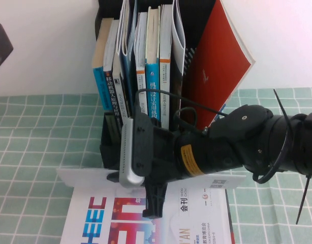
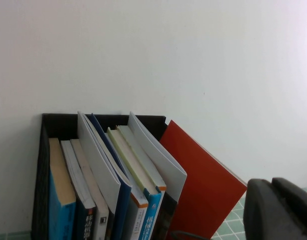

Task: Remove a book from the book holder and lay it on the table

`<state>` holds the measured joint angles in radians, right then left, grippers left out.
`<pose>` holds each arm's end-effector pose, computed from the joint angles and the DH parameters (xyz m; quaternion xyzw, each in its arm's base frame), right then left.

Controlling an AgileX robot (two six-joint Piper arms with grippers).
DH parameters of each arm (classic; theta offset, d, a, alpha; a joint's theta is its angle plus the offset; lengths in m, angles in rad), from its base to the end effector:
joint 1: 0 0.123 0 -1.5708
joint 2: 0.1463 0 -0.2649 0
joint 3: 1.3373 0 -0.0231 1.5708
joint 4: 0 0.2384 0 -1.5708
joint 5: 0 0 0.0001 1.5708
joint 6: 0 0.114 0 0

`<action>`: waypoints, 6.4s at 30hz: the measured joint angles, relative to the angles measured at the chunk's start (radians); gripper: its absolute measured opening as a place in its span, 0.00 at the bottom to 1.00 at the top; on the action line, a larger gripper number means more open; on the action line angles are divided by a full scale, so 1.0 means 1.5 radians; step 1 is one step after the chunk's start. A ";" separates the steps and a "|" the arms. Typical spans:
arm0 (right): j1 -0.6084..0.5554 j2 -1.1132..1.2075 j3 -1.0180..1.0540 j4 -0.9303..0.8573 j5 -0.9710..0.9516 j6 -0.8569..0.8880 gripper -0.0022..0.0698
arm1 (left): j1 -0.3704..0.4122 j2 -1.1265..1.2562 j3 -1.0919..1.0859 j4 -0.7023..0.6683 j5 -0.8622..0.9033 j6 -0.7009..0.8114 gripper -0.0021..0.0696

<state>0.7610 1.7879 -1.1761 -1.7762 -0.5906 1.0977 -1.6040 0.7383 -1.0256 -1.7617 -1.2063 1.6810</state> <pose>0.2379 0.3123 0.2125 -0.6729 0.5517 0.2642 0.4160 0.1015 -0.0943 0.4327 0.0484 0.7176 -0.2538 0.6467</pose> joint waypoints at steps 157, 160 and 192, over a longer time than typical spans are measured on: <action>-0.164 -1.059 0.544 1.347 0.858 -1.129 0.03 | 0.989 -0.359 0.451 0.009 0.760 -0.011 0.03; -0.164 -1.059 0.544 1.347 0.858 -1.129 0.03 | 1.052 -0.399 0.503 0.009 0.775 -0.011 0.03; -0.164 -1.059 0.544 1.351 0.858 -1.144 0.03 | 1.109 -0.489 0.622 1.038 0.914 -1.038 0.03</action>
<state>0.5147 0.1995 -0.3607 0.2503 0.6958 -0.6183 0.0599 0.0050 -0.0924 -0.2051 0.1645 0.1241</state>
